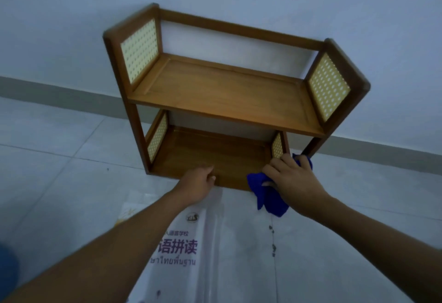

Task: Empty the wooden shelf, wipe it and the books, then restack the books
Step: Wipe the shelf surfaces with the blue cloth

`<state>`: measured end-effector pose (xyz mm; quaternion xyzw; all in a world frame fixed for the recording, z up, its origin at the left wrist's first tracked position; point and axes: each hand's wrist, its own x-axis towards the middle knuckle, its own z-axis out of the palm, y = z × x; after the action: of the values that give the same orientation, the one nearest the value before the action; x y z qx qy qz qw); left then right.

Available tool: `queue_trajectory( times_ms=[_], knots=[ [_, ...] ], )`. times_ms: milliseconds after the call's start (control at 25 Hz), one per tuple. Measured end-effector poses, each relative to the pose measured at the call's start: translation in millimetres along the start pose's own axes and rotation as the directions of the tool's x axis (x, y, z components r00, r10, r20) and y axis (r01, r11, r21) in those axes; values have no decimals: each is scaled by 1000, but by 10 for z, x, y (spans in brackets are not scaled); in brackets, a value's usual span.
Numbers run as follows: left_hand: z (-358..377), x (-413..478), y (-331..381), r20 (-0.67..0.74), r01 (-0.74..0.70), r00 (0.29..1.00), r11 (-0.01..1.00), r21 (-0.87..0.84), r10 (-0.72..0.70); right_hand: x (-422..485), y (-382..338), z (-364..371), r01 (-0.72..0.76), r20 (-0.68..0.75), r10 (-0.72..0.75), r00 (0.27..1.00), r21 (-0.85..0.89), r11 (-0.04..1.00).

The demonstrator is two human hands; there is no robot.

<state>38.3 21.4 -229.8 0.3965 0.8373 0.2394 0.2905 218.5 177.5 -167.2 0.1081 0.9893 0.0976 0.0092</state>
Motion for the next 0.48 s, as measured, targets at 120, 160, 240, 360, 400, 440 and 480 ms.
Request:
queue_trajectory(
  times_ms=[120,160,240,360,400,440,480],
  knots=[
    [-205,-198,135,-69,-61,996,997,-39,58,24,-161,-102,-230,11,250,968,433,871],
    [-276,-266,189,-61,-69,996,996,-58,66,42,-215,-137,-266,28,300,953,547,794],
    [-456,-457,311,-41,-65,997,991,-117,61,55,-351,-304,-253,-1,366,931,719,647],
    [-768,-808,532,41,-8,999,945,-327,23,35,-520,-697,-219,45,454,890,915,339],
    [-885,-946,612,69,6,997,907,-421,25,28,-581,-851,-211,83,474,876,952,223],
    [-1002,-1085,689,81,7,996,874,-485,37,20,-636,-1006,-198,110,490,865,971,132],
    [-1114,-1221,758,75,-10,995,853,-522,58,8,-690,-1157,-180,121,501,857,981,71]
  ],
)
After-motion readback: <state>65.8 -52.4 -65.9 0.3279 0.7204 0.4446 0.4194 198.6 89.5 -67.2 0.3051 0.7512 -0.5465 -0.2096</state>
